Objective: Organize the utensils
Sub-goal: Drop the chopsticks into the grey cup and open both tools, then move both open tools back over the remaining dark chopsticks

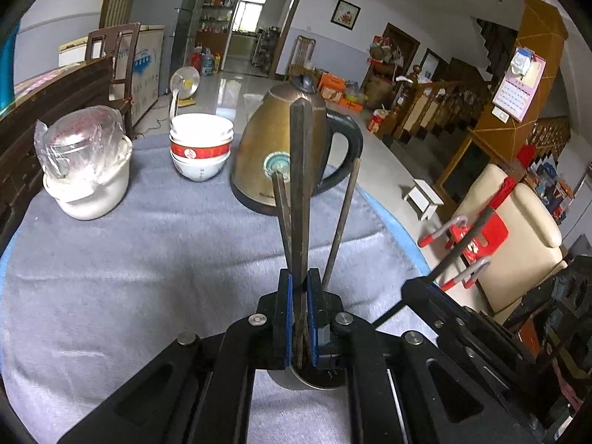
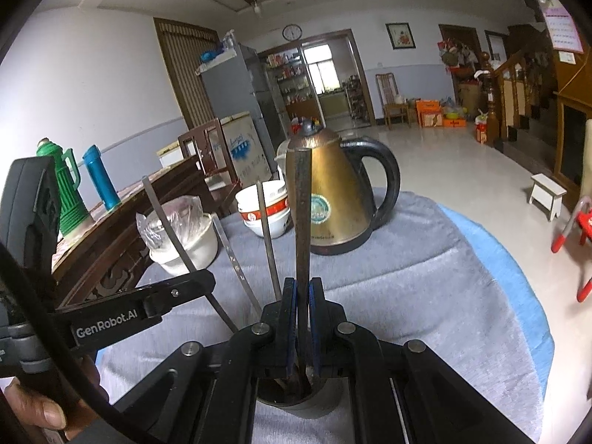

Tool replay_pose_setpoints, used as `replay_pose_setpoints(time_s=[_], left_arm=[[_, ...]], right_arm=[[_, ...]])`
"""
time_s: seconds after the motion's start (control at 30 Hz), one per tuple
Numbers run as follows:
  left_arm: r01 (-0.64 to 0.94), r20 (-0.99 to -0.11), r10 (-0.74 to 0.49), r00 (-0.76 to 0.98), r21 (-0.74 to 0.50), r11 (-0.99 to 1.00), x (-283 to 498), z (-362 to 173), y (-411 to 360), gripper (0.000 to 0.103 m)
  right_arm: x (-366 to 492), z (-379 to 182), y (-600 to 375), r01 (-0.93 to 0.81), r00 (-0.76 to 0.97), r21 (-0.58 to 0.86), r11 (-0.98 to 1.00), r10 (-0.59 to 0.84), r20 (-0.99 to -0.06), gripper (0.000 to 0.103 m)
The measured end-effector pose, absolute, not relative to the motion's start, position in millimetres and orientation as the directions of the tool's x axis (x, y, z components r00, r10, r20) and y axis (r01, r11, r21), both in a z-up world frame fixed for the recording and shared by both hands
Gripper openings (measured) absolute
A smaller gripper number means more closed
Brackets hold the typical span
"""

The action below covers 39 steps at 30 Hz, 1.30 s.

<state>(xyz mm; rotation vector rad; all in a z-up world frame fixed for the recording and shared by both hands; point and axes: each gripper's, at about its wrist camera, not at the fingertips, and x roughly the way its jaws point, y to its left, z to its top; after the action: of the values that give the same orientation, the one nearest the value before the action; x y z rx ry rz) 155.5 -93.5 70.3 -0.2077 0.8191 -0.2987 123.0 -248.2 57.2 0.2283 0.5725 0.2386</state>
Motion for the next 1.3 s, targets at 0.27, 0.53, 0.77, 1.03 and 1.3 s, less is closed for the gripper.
replay_pose_setpoints(time_s=[0.27, 0.53, 0.77, 1.03, 1.3], left_arm=[[0.214, -0.678, -0.372, 0.634, -0.309, 0.927, 148.1, 75.9, -94.4, 0.010], [0.169, -0.657, -0.351, 0.667, -0.325, 0.930, 133.2, 92.5, -70.9, 0.036], [0.114, -0.608, -0.273, 0.746, -0.287, 0.951, 95.3, 103.5, -24.4, 0.064], [-0.061, -0.739, -0.097, 0.667, -0.184, 0.981, 57.0, 31.5, 43.7, 0.074], [-0.206, -0.883, 0.017, 0.469, -0.090, 0.974, 38.3, -55.5, 77.0, 0.074]], right_arm=[[133.0, 49.4, -250.4, -0.132, 0.779, 0.311, 0.941, 0.293, -0.555, 0.010], [118.1, 65.2, -257.7, -0.085, 0.820, 0.301, 0.950, 0.239, -0.521, 0.073], [75.2, 83.9, -268.7, -0.053, 0.872, 0.323, 0.945, 0.202, -0.447, 0.072], [23.8, 38.9, -259.8, -0.015, 0.809, 0.348, 0.937, 0.216, -0.547, 0.072], [17.5, -49.7, -228.2, 0.016, 0.592, 0.318, 0.948, 0.247, -0.767, 0.072]])
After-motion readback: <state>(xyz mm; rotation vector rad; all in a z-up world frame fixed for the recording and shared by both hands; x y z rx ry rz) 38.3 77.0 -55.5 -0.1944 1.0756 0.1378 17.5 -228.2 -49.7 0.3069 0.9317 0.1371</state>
